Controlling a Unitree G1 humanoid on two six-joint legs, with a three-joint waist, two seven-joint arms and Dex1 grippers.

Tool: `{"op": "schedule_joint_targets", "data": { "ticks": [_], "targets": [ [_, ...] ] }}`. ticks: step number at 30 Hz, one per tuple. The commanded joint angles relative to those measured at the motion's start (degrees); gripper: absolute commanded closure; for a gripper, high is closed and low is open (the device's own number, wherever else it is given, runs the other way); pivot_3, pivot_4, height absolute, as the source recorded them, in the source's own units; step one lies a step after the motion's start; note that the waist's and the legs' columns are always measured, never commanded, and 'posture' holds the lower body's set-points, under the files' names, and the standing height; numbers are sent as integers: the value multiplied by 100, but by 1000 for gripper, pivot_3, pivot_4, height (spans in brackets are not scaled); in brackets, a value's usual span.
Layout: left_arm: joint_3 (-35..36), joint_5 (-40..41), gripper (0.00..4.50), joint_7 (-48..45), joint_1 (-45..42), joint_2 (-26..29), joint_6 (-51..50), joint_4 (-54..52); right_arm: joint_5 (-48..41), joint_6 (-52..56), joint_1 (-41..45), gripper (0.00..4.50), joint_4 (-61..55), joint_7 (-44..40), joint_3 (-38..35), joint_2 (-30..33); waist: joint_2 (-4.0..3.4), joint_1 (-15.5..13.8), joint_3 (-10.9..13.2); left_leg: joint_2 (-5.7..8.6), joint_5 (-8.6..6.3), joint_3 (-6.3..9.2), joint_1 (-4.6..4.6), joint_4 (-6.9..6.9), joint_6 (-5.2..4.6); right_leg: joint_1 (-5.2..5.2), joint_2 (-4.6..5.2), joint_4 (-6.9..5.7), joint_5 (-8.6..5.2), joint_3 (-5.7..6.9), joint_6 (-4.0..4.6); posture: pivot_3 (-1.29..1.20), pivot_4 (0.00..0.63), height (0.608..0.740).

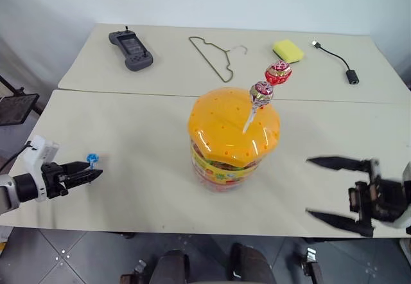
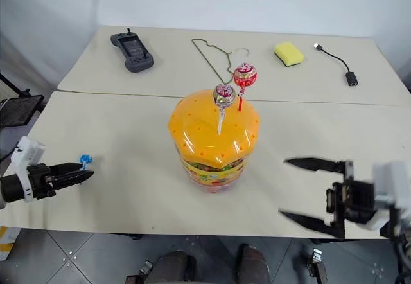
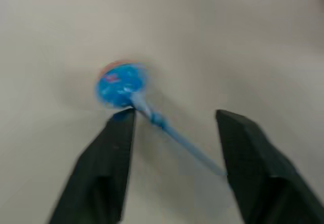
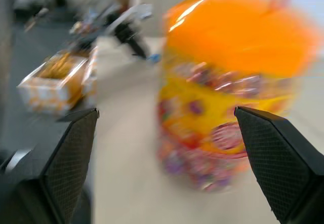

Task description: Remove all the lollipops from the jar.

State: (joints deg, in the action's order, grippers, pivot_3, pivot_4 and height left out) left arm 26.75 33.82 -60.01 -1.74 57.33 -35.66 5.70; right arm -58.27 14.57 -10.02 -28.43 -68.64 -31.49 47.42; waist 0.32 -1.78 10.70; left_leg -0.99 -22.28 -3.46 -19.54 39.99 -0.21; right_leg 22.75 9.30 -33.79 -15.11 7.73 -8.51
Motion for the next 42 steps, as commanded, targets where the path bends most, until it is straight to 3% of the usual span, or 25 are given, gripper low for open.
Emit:
{"op": "schedule_joint_targets", "data": {
  "ticks": [1, 6, 12, 19, 23, 33, 39, 42],
  "targets": [
    [520, 539, 1133, -872, -485, 63, 478, 163, -697, 558, 535, 0, 86, 933, -197, 73, 0, 27, 0, 0, 0, 0, 1, 0, 0, 0, 0, -2, 0, 0, 0, 0, 150, 740],
    [757, 1523, 1133, -1128, -1157, -204, -12, -237, -899, 1059, 1658, 0, 321, 1672, 149, 92, -5, 54, 2, -1, -1, -6, 1, -2, 1, 7, 0, -5, 0, -3, 0, 0, 150, 740],
    [471, 3178, 1133, -113, -1979, -1590, -520, -1765, -468, 1566, 3223, 0, 405, 2147, 1418, -97, -5, 61, 2, -1, -2, -3, -5, 8, 0, 7, 2, -10, 1, -3, -2, 0, 150, 740],
    [214, 3604, 1133, 301, -1906, -2093, -616, -2227, -150, 1987, 4103, 0, 381, 2475, 2134, -375, -4, 71, 1, 3, -2, -2, -6, 4, 0, 9, 2, -8, 3, 0, -4, 0, 150, 740],
    [145, 3652, 1108, 258, -1862, -2082, -616, -2253, -134, 2145, 4253, 929, 416, 2481, 2183, -461, -4, 57, 1, 3, -2, -2, -8, 5, 0, 9, 1, -6, 2, 0, -4, 0, 150, 740],
    [40, 3838, 1108, 63, -1823, -2106, -580, -2304, -209, 2234, 4343, 4373, 540, 2207, 2046, -623, -4, 63, 1, 4, -3, -1, -11, 7, -1, 9, 0, -3, 2, 0, -4, 0, 150, 740],
    [-182, 3805, 1108, -77, -2071, -2058, -566, -2142, -713, 2170, 4769, 4458, 1227, 2337, 1231, -698, -4, 46, 1, 5, -2, -1, -17, 12, -1, 9, 0, -1, 3, -1, -4, 0, 150, 740],
    [-366, 3530, 1108, -353, -2051, -1886, -521, -2146, -891, 2522, 4947, 4458, 1597, 2675, 771, -335, -4, 49, 1, 5, -3, -1, -15, 8, -1, 9, 0, -1, 3, 0, -4, 0, 150, 740]
  ]
}}
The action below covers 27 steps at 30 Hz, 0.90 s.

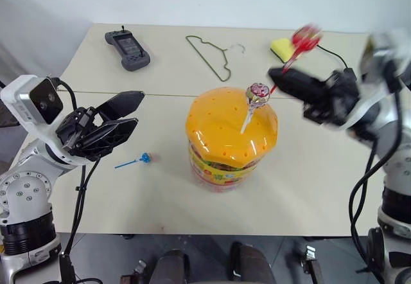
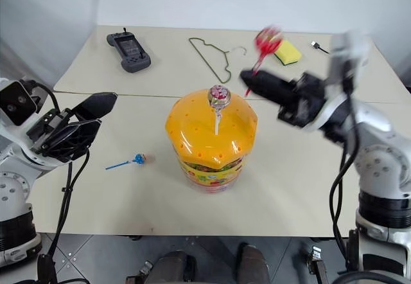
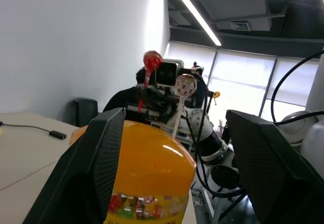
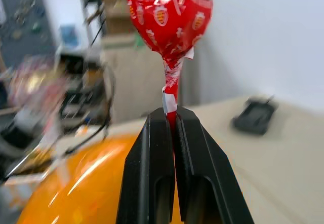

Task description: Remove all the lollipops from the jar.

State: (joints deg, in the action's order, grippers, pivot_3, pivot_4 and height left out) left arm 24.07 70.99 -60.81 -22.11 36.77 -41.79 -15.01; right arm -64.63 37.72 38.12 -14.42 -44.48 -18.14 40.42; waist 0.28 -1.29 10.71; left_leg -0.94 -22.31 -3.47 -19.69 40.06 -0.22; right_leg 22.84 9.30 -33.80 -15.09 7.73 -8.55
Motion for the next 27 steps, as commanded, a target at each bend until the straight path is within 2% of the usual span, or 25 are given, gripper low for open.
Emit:
{"op": "schedule_joint_targets", "data": {
  "ticks": [1, 4, 6, 8, 10, 12, 16, 20, 27],
  "targets": [
    [-179, -361, 1108, -464, 23, 300, 144, -74, -150, 486, -37, 4458, 337, 247, -709, 770, 0, -11, 0, -1, 0, 0, 0, -3, 0, 0, -1, 0, 0, 2, 0, 0, 150, 740],
    [-446, -873, 1108, -1160, 168, 778, 305, -119, 533, 1130, -993, 4458, 666, 107, -991, 2005, 2, -35, -1, 0, -2, 5, -23, -6, -3, 23, -1, 2, 0, 6, 0, 0, 150, 740],
    [-578, -1133, 1108, -1484, 225, 954, 492, -130, 1378, 1715, -2316, 4458, 816, 36, -979, 2976, -1, -44, -3, 2, -6, -7, -52, -3, -10, 55, 0, 4, 0, 6, 0, 0, 150, 740],
    [-656, -1259, 1108, -1658, 268, 987, 608, -87, 1755, 2068, -3192, 4458, 855, -81, -963, 3440, -2, -27, -3, 3, -10, -13, -57, -3, -17, 62, 4, 3, 1, 6, -2, 0, 150, 740],
    [-750, -1419, 1108, -1792, 327, 962, 730, -13, 2044, 2063, -3827, 4458, 805, -331, -963, 3565, -6, -1, -3, 3, -10, -34, -60, 0, -18, 65, 5, 13, 1, 3, -3, 0, 150, 740],
    [-864, -1673, 1108, -2002, 439, 958, 971, 33, 2636, 1423, -4362, 4458, 897, -420, -888, 3420, -7, 47, -4, -2, -9, -51, -49, 3, -16, 64, 4, 8, 1, -4, -3, 0, 150, 740],
    [-929, -2182, 1108, -2068, 347, 893, 1534, 401, 3361, 322, -4864, 4458, 1201, -594, -733, 2959, -14, 84, -6, -4, -4, -61, -42, 7, -13, 64, 3, 5, 1, -16, -3, 0, 150, 740],
    [-901, -2180, 1108, -2100, 307, 880, 1600, 504, 3601, -343, -5048, 3524, 1487, -911, -917, 2540, -15, 71, -6, -2, -4, -58, -46, 8, -13, 64, 4, 8, 2, -13, -3, 0, 150, 740],
    [-775, -1884, 1108, -2024, 286, 860, 1361, 498, 3360, -1336, -5027, 1284, 1249, -1582, -1563, 1995, -16, 6, -6, -3, -5, -51, -47, 10, -14, 63, 4, 7, 2, -9, -5, 0, 150, 740]
  ]
}}
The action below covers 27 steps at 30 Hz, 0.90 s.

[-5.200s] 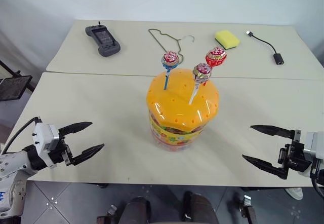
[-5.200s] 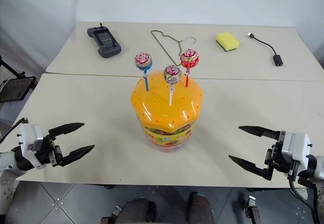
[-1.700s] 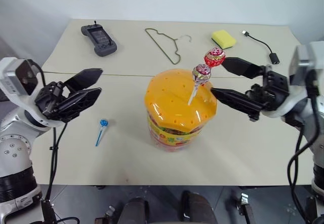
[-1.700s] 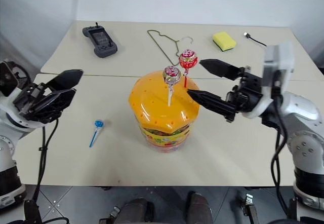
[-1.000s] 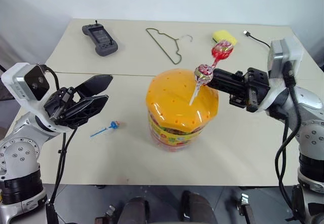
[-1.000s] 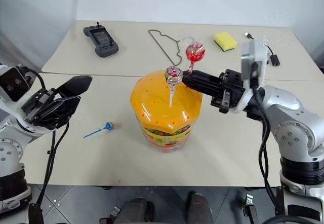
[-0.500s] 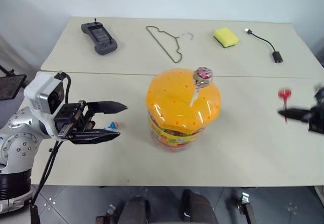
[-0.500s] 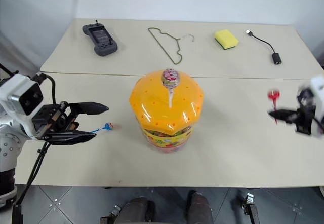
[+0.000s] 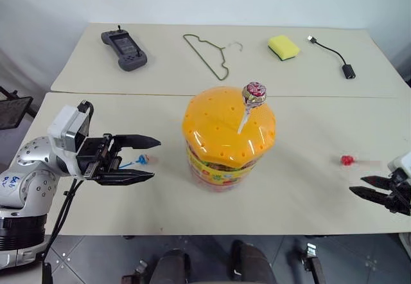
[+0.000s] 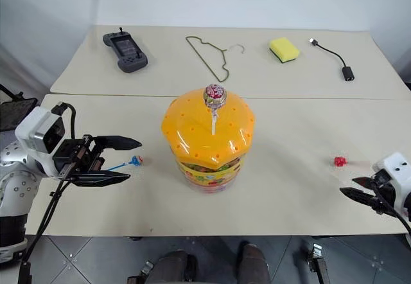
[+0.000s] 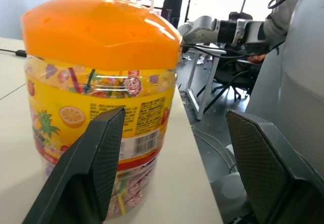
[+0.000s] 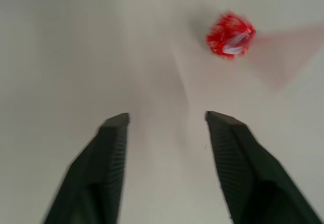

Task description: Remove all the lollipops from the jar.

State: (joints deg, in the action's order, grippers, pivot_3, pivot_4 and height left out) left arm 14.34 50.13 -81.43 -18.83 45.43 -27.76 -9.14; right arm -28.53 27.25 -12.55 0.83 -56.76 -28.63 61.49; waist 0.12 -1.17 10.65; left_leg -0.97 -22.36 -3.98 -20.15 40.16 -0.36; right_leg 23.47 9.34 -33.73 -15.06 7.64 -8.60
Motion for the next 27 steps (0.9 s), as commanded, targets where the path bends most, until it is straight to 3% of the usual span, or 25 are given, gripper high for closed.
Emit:
{"op": "schedule_joint_targets", "data": {
  "ticks": [1, 4, 7, 10, 21, 24, 27],
  "targets": [
    [271, 335, 1108, 117, -69, -29, -155, -61, -489, -154, 98, 909, -497, -452, -641, -162, 0, -8, 0, 0, 0, 0, 0, 1, 0, 0, 0, 0, 0, -1, 0, 0, 150, 740],
    [586, 1049, 1108, 566, -131, -123, -704, -68, -1540, 317, 478, 21, -1417, -435, -939, -386, 0, -3, 0, -2, 0, 2, 2, 4, 0, -1, 0, -5, 0, -2, 0, 0, 150, 740],
    [953, 1670, 1108, 1172, -202, -353, -1003, -111, -2670, 433, 1127, 21, -2481, -351, -922, -648, -5, 28, 1, -11, 0, 11, 4, 5, 1, 0, -2, -13, 0, -2, 0, 0, 150, 740],
    [1111, 1896, 1108, 1465, -228, -507, -1097, -134, -3201, 599, 1889, 21, -2961, 224, -553, -801, -3, 4, -3, -8, 0, 22, 4, 6, 2, -1, -2, -17, 0, 1, 0, 0, 150, 740],
    [832, 1603, 1108, 1402, -36, -617, -1017, -381, -3232, 585, 3573, 21, -3593, 514, 1374, -1307, 0, 0, -5, 1, 0, 33, -5, 13, 1, -2, -2, -14, 2, 4, -2, 0, 150, 740],
    [752, 1539, 1108, 1375, -104, -653, -972, -356, -3122, 609, 3877, 622, -3516, 474, 1676, -1373, 0, 2, -5, 1, 0, 30, -5, 14, 1, -2, -2, -14, 2, 2, -2, 0, 150, 740],
    [697, 1490, 1108, 1374, -128, -722, -925, -380, -3040, 654, 4021, 1623, -3428, 479, 1810, -1393, 0, -13, -5, 2, 0, 31, -5, 14, 1, -2, -2, -14, 2, 3, -2, 0, 150, 740]
  ]
}}
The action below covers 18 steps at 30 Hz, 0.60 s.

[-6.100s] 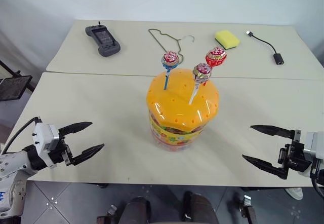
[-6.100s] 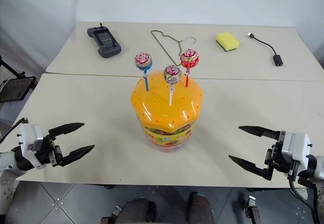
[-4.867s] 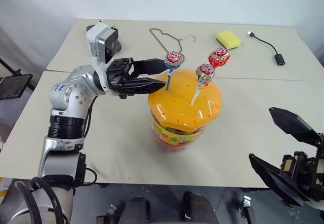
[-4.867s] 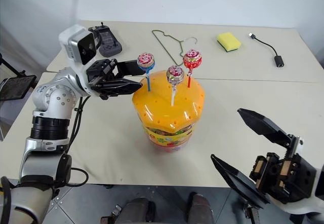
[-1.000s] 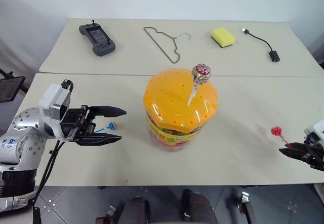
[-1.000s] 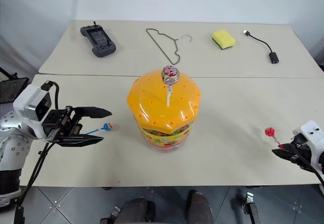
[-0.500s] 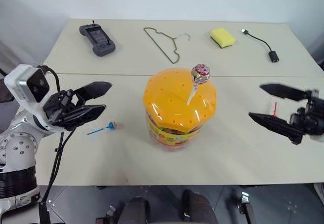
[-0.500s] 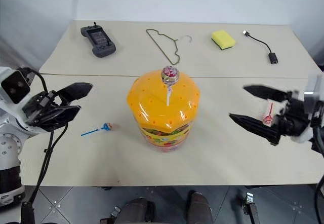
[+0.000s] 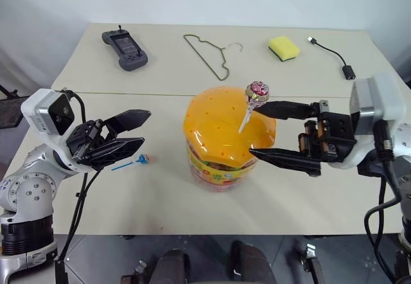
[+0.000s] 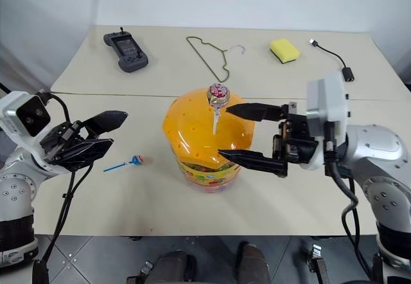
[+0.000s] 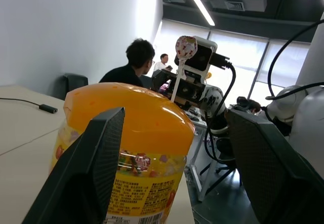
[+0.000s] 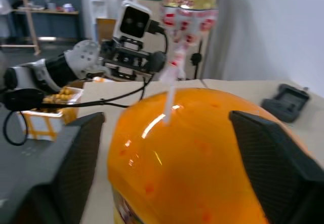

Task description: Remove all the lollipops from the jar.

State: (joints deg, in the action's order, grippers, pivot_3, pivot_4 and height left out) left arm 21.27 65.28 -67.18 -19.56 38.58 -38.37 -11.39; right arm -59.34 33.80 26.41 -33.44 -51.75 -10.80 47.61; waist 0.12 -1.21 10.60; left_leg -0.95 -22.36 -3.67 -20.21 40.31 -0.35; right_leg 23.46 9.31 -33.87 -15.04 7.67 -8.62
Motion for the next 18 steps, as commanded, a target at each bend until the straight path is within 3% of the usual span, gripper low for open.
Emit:
{"op": "schedule_joint_targets", "data": {
  "ticks": [1, 8, 14, 18],
  "targets": [
    [-12, -39, 1108, -51, -56, -59, 151, -165, 85, 12, 159, 2023, 23, -7, 71, -11, 0, -12, 0, 0, 0, 1, 0, 0, 0, 0, 0, -1, 0, 0, 0, 0, 150, 740],
    [-78, -111, 1108, -78, -91, -183, 293, -206, 139, 33, 374, 4424, 153, 78, 192, -186, 0, 4, 0, 0, 0, 0, 0, 0, 0, 0, 1, 0, 0, 1, 0, 0, 150, 740],
    [-112, -133, 1108, -135, -98, -239, 377, -203, -520, 148, 608, 4476, 349, 407, -159, -517, 0, 7, 0, 0, 0, 0, 0, 0, 0, 1, 0, -2, 0, 2, 0, 0, 150, 740],
    [-166, -177, 1108, -257, -70, -217, 415, -221, -1183, 444, 679, 4476, 473, 577, -601, -298, 0, -8, 0, 1, 0, 1, -1, 0, 0, 0, 1, -1, 0, 2, 0, 0, 150, 740]
  ]
}}
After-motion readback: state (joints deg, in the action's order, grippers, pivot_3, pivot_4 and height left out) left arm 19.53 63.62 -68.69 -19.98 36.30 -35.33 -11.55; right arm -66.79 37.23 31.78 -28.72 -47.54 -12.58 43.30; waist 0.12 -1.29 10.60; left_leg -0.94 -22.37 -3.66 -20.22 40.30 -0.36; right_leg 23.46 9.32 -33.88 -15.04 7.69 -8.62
